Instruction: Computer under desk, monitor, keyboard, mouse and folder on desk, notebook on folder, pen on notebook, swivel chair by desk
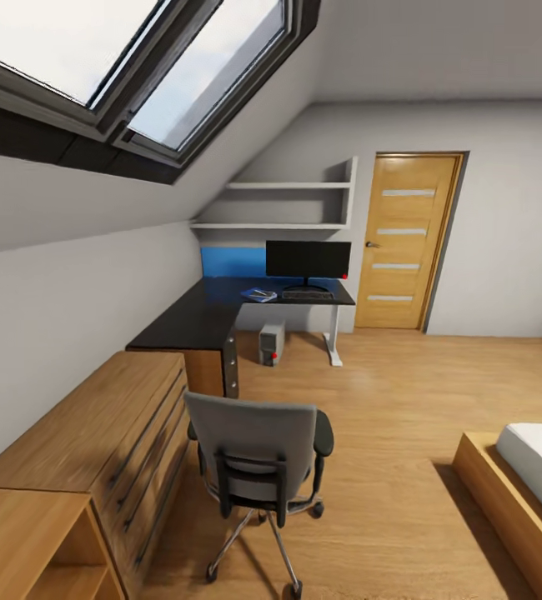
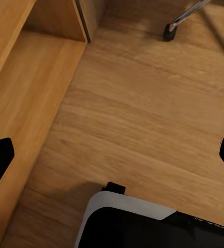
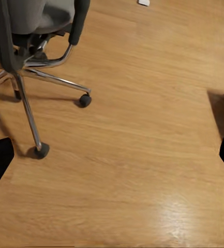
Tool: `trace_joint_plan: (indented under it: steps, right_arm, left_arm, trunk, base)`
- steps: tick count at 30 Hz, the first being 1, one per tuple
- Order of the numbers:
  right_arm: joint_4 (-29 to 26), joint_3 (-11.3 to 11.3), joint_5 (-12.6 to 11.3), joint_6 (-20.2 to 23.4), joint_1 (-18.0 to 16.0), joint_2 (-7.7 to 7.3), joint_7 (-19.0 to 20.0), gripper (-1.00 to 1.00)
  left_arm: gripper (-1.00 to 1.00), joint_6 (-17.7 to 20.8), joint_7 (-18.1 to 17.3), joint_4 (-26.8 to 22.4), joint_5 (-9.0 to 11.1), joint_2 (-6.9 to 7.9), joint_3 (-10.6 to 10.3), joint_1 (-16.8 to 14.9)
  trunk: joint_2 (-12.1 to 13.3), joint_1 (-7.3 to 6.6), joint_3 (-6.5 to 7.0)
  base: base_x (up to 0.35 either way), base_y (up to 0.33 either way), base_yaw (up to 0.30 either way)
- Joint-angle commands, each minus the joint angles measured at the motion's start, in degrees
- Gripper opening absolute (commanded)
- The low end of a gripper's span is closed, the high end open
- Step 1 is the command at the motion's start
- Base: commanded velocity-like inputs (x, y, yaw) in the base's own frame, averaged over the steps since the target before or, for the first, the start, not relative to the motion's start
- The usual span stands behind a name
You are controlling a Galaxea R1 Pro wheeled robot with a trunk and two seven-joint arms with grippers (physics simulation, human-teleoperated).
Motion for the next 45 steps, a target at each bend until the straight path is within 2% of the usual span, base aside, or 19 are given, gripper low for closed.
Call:
trace_joint_plan:
  steps: [1,23,32,34,39,45]
  right_arm:
    - [0.1,0.5,-0.2,0.0,-0.1,0.04,-0.3,1.0]
    - [0.1,0.7,-0.1,1.6,-0.1,0.1,-0.3,1.0]
    - [0.1,1.0,0.5,1.3,-0.1,0.04,-0.2,1.0]
    - [0.2,1.2,0.9,1.3,-0.1,-0.01,-0.2,1.0]
    - [0.3,2.1,4.1,1.4,-0.1,-0.12,-0.2,1.0]
    - [0.3,2.2,4.7,1.5,-0.1,-0.13,-0.2,1.0]
  left_arm:
    - [1.0,-0.2,0.4,-0.1,0.6,0.06,-0.4,0.0]
    - [1.0,-0.2,0.4,-0.7,0.6,0.06,-0.4,0.0]
    - [1.0,-0.2,0.8,-5.3,0.9,0.21,0.2,0.0]
    - [1.0,-0.2,0.9,-5.8,1.0,0.22,0.4,0.0]
    - [1.0,-0.1,0.9,-6.5,1.0,0.17,0.7,0.0]
    - [1.0,-0.1,1.0,-6.6,1.0,0.17,0.8,0.0]
  trunk:
    - [-0.1,0.02,-0.09]
    - [-0.1,0.02,-1.09]
    - [-0.1,0.02,-1.24]
    - [-0.9,0.46,-1.61]
    - [-2.9,1.55,-2.51]
    - [-5.3,2.87,-3.59]
  base:
    - [0.0,0.0,-0.299]
    - [0.008,0.055,-0.26]
    - [0.0,0.004,-0.099]
    - [0.0,0.001,-0.022]
    - [0.0,0.0,-0.009]
    - [0.0,0.0,-0.002]
